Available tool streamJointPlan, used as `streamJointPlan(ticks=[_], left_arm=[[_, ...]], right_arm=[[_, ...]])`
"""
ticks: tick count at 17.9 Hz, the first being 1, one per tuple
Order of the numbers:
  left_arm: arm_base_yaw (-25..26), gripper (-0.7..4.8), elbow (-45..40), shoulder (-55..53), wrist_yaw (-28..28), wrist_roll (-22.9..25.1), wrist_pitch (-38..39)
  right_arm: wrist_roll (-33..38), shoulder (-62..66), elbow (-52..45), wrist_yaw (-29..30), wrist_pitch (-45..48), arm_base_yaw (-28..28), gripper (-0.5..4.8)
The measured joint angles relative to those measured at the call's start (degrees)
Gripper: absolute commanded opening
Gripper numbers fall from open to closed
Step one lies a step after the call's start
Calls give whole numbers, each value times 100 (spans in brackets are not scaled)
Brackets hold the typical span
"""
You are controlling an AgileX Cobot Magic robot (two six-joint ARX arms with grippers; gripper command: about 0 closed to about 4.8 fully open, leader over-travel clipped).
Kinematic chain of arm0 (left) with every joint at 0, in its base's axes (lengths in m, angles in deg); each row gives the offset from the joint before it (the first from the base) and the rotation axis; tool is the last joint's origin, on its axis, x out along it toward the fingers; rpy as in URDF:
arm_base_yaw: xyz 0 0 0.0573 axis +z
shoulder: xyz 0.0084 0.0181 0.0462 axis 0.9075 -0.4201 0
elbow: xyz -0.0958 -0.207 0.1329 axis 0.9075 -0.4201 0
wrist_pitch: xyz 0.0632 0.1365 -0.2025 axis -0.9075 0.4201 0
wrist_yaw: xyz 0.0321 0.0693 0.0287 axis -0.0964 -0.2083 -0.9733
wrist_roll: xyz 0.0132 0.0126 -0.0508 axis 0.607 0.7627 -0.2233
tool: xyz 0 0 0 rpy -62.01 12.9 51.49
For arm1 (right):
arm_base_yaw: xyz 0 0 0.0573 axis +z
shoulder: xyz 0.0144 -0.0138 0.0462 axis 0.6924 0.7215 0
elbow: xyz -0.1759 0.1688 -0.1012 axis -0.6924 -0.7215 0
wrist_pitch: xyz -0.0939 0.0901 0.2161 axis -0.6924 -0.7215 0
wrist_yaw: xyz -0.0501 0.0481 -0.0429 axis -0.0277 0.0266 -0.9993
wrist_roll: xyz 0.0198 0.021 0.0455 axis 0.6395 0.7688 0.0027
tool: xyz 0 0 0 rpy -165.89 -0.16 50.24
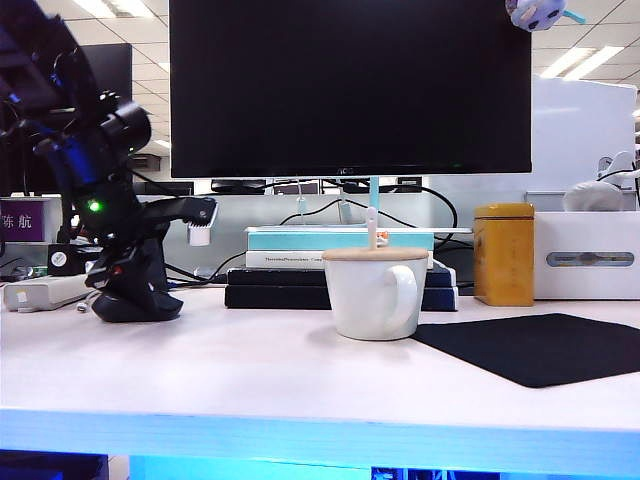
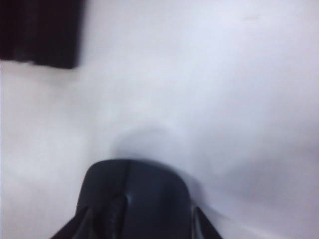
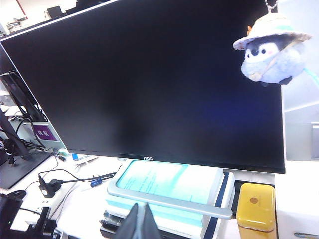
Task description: Place the black mouse on the black mouse pad.
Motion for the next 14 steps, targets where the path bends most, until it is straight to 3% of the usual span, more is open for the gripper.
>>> streamJointPlan(ticks=[6, 9, 12, 14], left_arm=[[-551, 266, 149, 407, 24, -461, 72], [-409, 268, 223, 420, -229, -485, -157], [-109, 268, 225, 420, -516, -1005, -1373], [-2, 268, 227, 372, -560, -1113, -1779]], right_arm=[[-2, 70, 0, 9, 20, 0, -2], [0, 70, 0, 138, 22, 0, -2], [4, 63, 0, 256, 20, 0, -2], [9, 57, 0, 358, 22, 2, -2]])
